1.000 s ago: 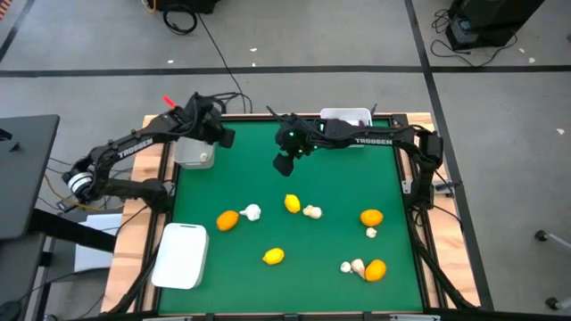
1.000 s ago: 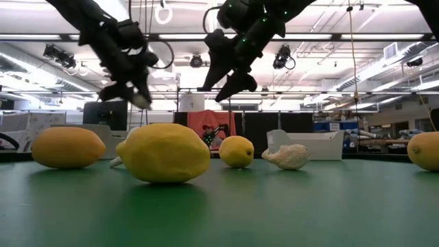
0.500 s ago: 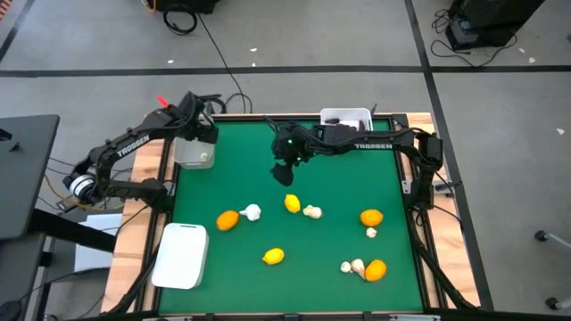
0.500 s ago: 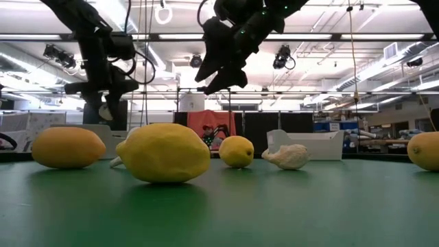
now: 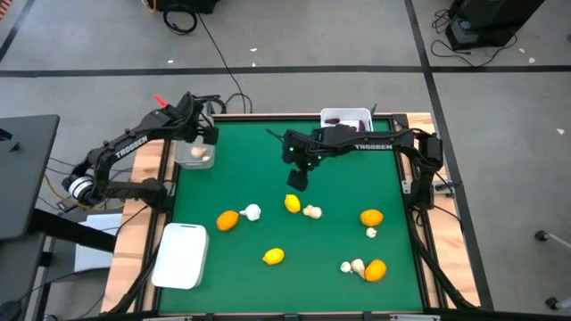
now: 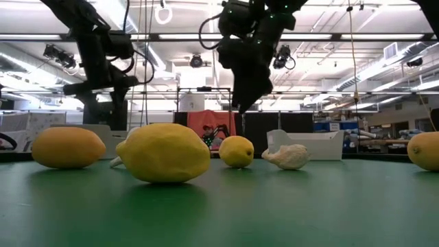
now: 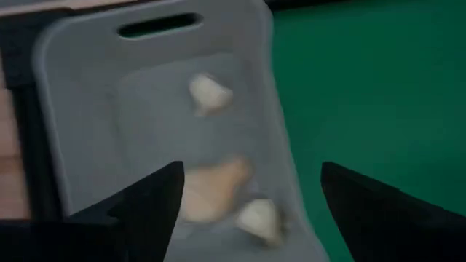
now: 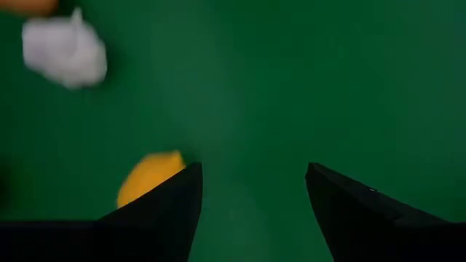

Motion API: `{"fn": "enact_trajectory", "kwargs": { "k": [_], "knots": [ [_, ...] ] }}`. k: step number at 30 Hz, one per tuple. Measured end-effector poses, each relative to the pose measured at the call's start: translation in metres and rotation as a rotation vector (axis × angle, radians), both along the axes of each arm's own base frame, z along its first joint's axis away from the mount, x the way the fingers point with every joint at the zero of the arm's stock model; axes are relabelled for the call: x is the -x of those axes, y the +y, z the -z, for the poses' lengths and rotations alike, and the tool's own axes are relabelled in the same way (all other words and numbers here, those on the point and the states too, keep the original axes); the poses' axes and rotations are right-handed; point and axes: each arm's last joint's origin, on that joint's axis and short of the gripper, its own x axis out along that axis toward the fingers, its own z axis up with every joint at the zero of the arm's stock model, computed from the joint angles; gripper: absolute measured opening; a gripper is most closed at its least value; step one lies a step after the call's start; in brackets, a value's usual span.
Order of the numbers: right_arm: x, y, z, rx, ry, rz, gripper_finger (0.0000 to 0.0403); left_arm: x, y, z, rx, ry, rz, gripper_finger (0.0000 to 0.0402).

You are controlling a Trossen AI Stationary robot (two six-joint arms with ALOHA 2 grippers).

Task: Sort produce into baskets
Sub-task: Put the garlic into the gray bin

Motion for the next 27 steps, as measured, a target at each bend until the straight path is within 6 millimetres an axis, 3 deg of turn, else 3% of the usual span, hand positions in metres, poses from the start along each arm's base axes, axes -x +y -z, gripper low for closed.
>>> {"fn": "enact_trajectory", "kwargs": {
  "k": [6, 16, 21, 27],
  "knots": [
    [0.005, 0.016, 0.005, -0.046, 0.068, -0.128, 0.0254, -0.029, -0.020, -0.003, 0.011, -0.104, 0.137, 0.0302],
    [0.034, 0.062, 0.045, -0.187, 0.208, -0.318, 0.0254, -0.079, -0.078, -0.008, 0.041, -0.241, 0.381, 0.0275],
    [0.040, 0.084, 0.065, -0.165, 0.160, -0.310, 0.0254, -0.095, -0.099, -0.013, -0.008, -0.320, 0.441, 0.0275],
    [0.043, 0.093, 0.085, -0.069, 0.132, -0.206, 0.0254, -0.102, -0.113, -0.015, -0.023, -0.349, 0.506, 0.0275]
  ]
}}
